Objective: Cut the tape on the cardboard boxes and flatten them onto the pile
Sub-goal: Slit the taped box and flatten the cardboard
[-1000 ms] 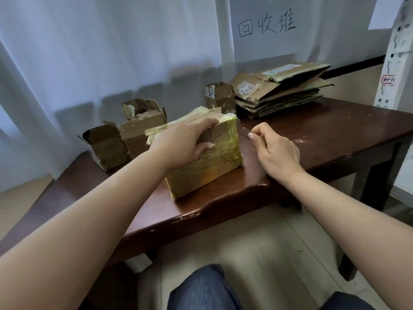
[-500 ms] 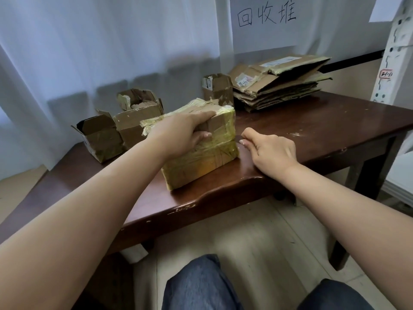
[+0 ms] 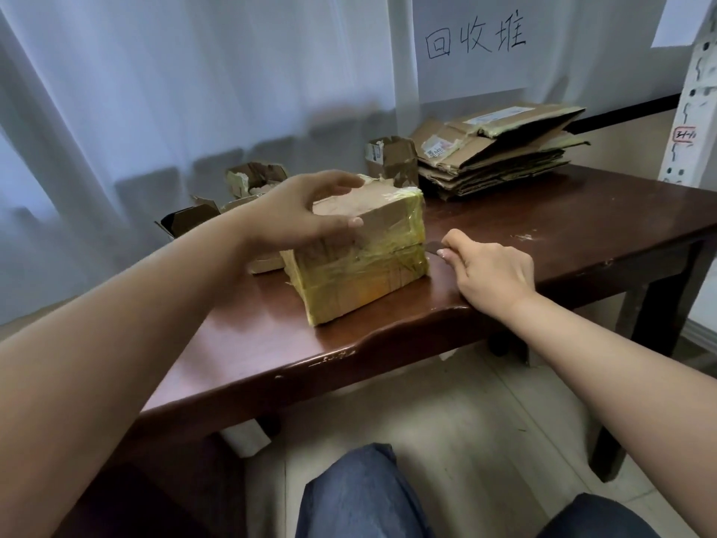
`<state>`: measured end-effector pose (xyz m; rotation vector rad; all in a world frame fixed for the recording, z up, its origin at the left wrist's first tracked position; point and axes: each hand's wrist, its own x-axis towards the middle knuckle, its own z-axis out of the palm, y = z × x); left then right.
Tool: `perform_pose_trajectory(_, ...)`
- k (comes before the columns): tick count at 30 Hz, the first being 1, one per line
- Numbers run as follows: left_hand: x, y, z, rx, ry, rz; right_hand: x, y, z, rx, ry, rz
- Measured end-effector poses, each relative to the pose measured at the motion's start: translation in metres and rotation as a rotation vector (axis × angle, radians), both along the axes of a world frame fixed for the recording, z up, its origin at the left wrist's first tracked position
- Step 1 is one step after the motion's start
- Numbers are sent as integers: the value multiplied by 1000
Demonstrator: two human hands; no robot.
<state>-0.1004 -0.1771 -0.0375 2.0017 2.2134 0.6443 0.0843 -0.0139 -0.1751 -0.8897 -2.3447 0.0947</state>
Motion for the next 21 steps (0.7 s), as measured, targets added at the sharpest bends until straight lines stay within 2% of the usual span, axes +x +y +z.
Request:
perform_pose_trajectory(4, -29, -33, -4, -163, 47, -64, -1, -1, 0, -8, 23, -9)
perform_pose_trajectory(9, -36, -37, -13, -214, 62, -84, -3, -1, 2, -54, 71, -13)
perform_pose_trajectory(21, -41, -34, -3, -384, 72, -110, 3, -3, 13, 36, -140, -7)
